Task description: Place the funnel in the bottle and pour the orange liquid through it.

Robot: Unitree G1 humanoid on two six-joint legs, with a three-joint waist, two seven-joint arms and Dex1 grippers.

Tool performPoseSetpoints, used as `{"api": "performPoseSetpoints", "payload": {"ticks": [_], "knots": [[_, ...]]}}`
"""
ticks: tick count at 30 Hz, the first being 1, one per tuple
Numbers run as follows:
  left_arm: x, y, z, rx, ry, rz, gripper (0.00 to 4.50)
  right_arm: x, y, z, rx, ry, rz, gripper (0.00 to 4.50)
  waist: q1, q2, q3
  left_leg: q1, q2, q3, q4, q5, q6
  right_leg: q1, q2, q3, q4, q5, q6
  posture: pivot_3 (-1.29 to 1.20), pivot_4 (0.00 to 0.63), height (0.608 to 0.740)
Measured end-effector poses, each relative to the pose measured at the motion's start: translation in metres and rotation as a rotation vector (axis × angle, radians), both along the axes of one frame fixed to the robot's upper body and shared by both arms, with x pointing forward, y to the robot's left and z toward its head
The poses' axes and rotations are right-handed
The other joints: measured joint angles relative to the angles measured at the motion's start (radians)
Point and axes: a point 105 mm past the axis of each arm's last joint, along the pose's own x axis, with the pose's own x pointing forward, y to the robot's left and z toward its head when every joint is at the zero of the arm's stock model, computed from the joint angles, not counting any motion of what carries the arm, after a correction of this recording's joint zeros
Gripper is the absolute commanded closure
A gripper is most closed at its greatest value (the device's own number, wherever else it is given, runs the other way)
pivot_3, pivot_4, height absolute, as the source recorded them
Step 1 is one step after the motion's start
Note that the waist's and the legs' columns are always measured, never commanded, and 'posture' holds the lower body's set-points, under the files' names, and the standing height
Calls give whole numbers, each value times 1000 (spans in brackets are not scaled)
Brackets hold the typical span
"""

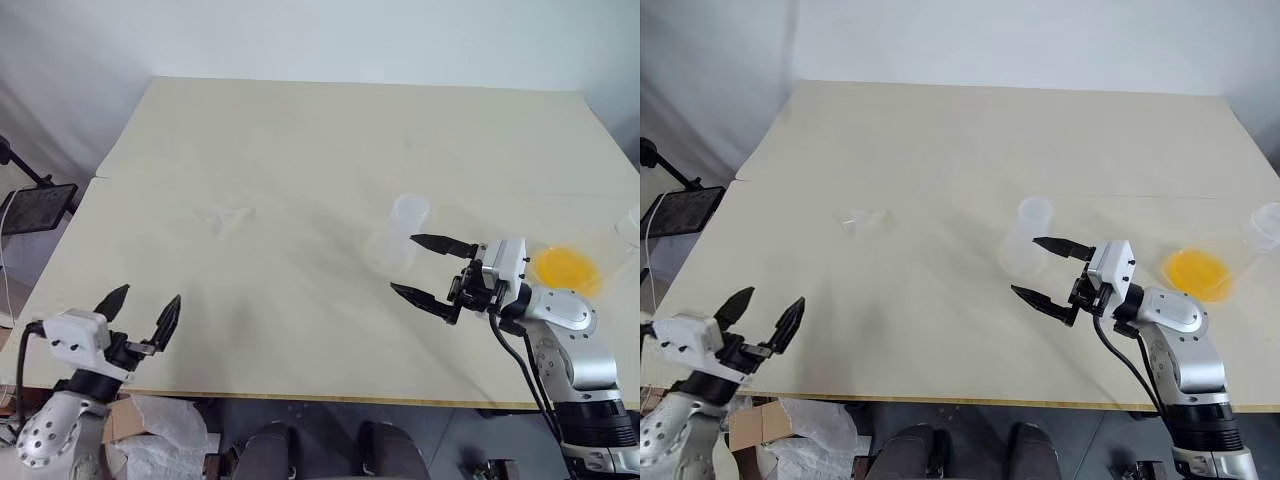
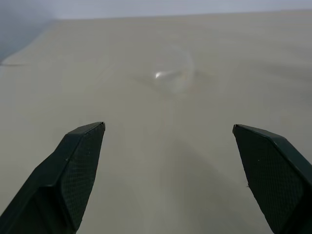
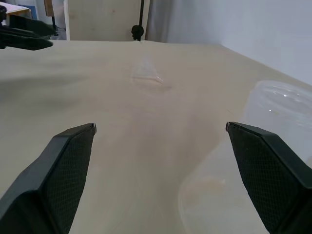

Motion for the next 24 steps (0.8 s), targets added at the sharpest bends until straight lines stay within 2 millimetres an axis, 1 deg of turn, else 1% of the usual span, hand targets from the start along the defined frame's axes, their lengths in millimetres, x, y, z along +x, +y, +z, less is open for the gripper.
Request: {"api": "performPoseSetpoints", "payload": {"ticks": [1, 2, 5, 7, 10, 11, 12, 19, 22, 24], "knots": [[4, -1, 3, 6, -9, -7, 37, 0, 0, 0, 0, 2, -1, 0, -1, 0, 0, 0, 0, 0, 0, 0, 0, 0, 0, 0, 0, 0, 0, 0, 150, 740], [13, -4, 8, 18, -24, -24, 37, -1, -2, 0, 2, 2, -11, 0, -3, 0, 0, 0, 0, 1, 0, 0, 0, -1, 0, 0, 0, 0, 0, 0, 150, 740], [42, -4, 12, 46, -11, -48, 37, -5, -5, -4, 4, 13, -37, 0, -4, 1, -1, 0, -1, 2, -1, 0, 0, -3, 0, 0, 3, 0, 0, 0, 150, 740], [55, -1, 13, 38, 2, -48, 37, -6, -5, -5, 5, 16, -44, 0, -4, 1, -1, 0, -1, 3, -1, 0, 0, -3, 0, 0, 3, 0, 0, 0, 150, 740], [65, 0, 15, 28, 5, -50, 37, -8, -5, -5, 6, 18, -51, 0, -8, 1, -1, 0, -1, 3, -1, 0, 0, -3, 0, 0, 4, 0, 0, 0, 150, 740], [72, -2, 16, 19, 11, -66, 37, -8, -5, -4, 7, 16, -58, 0, -10, 0, -1, 0, -1, 4, -1, 0, 0, -4, 0, 0, 4, 0, 0, 0, 150, 740], [87, -10, 17, 4, 22, -106, 37, -10, -5, -4, 10, 13, -68, 0, -7, 0, 0, 0, -1, 4, -1, 0, 0, -4, 0, 0, 4, 0, 0, 0, 150, 740], [107, -27, 19, -5, 47, -179, 37, -12, -3, -2, 14, 4, -75, 0, -4, 0, -1, 0, -1, 4, -1, 0, 0, -4, 0, 0, 4, 0, 0, 0, 150, 740], [112, -35, 19, 0, 58, -215, 37, -13, -2, -3, 17, 8, -82, 0, -5, 0, -1, 0, -1, 4, -1, 0, 0, -4, 0, 0, 4, 0, 0, 0, 150, 740], [116, -48, 11, 24, 88, -254, 37, -15, -1, 0, 20, -4, -89, 0, -6, 0, -1, 0, -1, 4, -1, 0, 0, -4, 1, 0, 4, 0, 0, 0, 150, 740]]}}
